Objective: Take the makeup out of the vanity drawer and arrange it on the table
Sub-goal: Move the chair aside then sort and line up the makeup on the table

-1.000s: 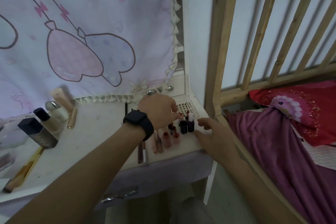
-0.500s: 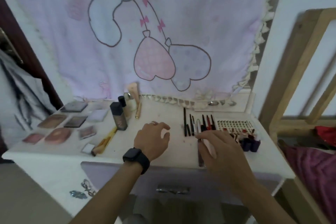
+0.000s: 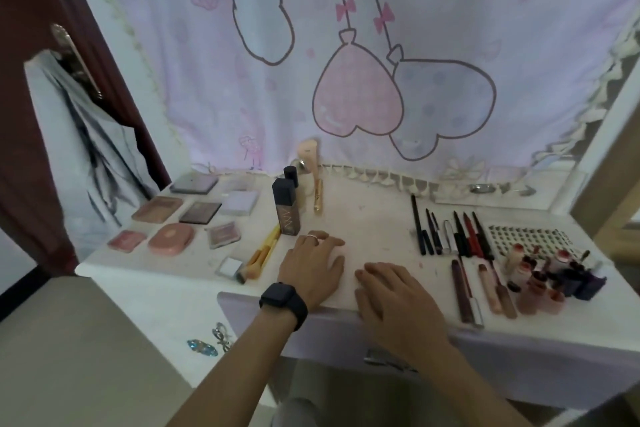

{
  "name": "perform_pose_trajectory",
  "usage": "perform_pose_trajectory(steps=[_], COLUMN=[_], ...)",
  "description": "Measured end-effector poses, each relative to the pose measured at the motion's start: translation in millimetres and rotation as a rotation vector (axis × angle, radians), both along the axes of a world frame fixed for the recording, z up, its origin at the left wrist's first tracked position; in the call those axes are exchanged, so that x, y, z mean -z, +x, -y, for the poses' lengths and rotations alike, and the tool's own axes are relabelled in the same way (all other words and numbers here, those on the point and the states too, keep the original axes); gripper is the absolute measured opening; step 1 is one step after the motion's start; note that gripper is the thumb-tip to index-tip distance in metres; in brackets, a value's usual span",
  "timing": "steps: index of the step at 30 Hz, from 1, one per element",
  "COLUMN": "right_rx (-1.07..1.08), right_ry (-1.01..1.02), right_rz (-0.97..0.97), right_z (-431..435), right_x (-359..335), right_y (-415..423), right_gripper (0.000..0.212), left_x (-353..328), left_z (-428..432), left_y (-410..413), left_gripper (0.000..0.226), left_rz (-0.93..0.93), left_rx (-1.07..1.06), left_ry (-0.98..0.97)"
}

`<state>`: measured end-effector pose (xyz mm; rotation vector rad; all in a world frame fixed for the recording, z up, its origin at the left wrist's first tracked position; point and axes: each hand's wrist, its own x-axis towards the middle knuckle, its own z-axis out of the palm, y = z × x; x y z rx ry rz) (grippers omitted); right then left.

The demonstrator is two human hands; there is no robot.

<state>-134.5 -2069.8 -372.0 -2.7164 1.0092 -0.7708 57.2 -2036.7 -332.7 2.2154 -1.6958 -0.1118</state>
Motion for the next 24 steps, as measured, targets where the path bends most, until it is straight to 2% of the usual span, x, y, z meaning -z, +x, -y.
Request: perform_pose_trajectory(steps=[6, 13, 20, 24], right_rx=[0.02, 0.014, 0.012, 0.013], right_ry=[-0.064, -0.068, -0.093, -0.111], right_rz=[0.069, 0.1, 0.142, 0.134], right_z=[2.2, 3.9, 3.9, 3.3], right_x=[9.1, 12.6, 13.6, 11.7], right_y=[3.9, 4.1, 4.7, 5.6], right_gripper=[0.038, 0.038, 0.038, 0.038], left_x=[-12.0, -13.4, -14.6, -14.0], left_z=[49.3, 95.2, 94.1, 74.5], left_y=[-0.3, 8.9, 17.9, 8.2], left_gripper=[0.041, 0.038, 0.032, 0.053], left_rz=[0.06, 0.213, 0.398, 0.315], left_rx=[-0.12, -0.262, -0.206, -0.16], left_ry=[0.02, 0.197, 0.158, 0.126])
